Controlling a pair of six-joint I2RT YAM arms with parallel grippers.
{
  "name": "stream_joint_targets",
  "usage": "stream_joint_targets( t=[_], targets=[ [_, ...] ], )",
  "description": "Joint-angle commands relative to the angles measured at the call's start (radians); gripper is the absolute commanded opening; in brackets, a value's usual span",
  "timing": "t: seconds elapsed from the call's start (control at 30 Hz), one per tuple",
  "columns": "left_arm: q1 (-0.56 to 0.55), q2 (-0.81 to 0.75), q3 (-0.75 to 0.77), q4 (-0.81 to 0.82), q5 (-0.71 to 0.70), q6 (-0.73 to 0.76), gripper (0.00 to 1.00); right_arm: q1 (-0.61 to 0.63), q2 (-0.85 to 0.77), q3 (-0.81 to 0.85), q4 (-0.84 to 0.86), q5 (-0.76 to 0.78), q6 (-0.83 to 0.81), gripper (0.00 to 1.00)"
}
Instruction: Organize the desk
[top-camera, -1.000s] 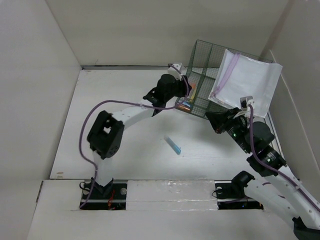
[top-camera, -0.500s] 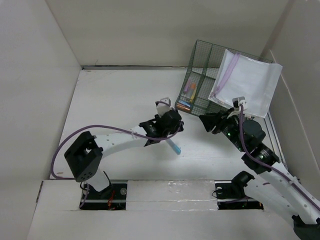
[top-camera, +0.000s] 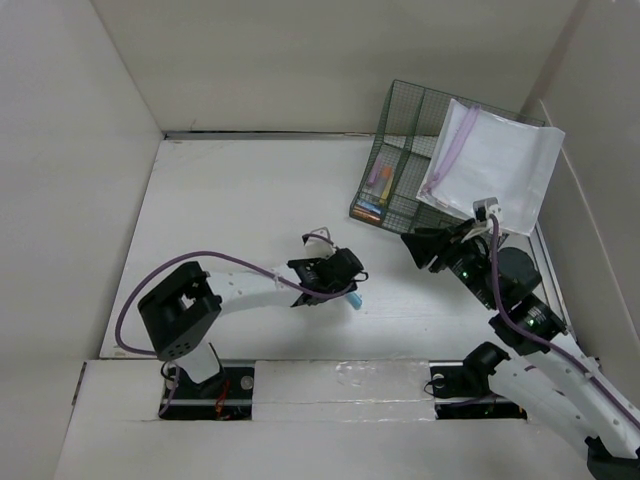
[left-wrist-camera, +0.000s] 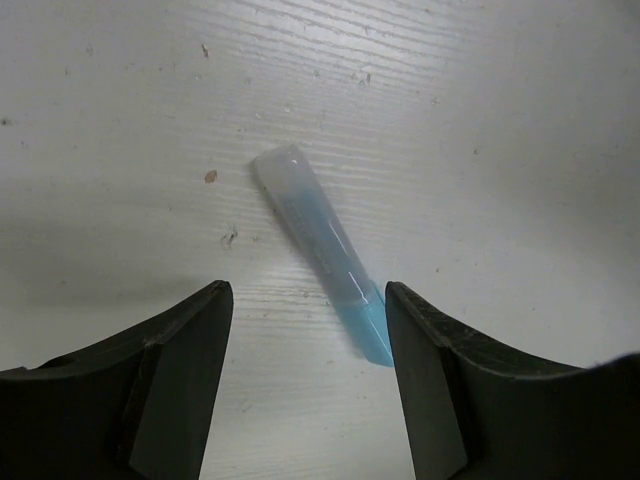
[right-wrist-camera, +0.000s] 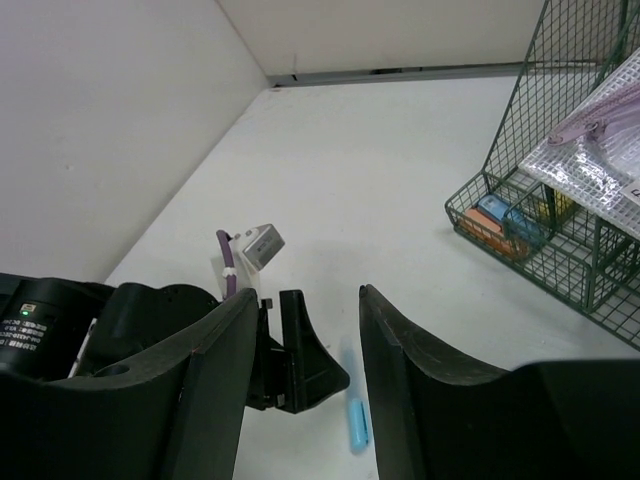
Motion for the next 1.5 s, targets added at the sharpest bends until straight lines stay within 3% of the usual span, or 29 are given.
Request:
stream_joint_targets(
  t=[0.0,0.33,0.73,0.9,1.1,1.13,1.23,1.47],
  targets=[
    [-0.021,0.034,0.044,-0.057,-0.041,-0.074,0.59,-0.006,-0.006,-0.01,0.056,-0.015,0.0,0.51],
    [-0.057,0.127,0.123,-0.065,-0.076,-0.074,0.6,-0.006,-0.004,-0.02,0.064,-0.051,-0.001,0.51],
    [-0.057,0.213,0.178,-0.143,-0.13,-0.041,0.51,-0.006,-0.015,-0.024,0.068,-0.041,-0.007,0.51],
    [-0.066,0.244,0.181,-0.157,-0.141,-0.035,0.41,-0.006,-0.03,-0.023,0.064,-0.038,-0.006,0.51],
    [-0.066,0.249,0.146,-0.215,-0.173,-0.052,0.18,-0.006,-0.099,-0.007,0.029,0.04,-0.015,0.51],
    [-0.066,0.24,0.131,-0.214,-0.176,-0.054,0.08,-0.006,-0.122,-0.003,0.019,0.075,-0.022,0.51],
    [-0.066,0.224,0.117,-0.207,-0.182,-0.045,0.0,-0.006,-0.153,0.002,0.01,0.095,-0.023,0.51],
    [-0.066,0.12,0.15,-0.148,-0.222,0.067,0.0,-0.006,-0.164,0.011,-0.011,0.115,-0.018,0.51]
  ],
)
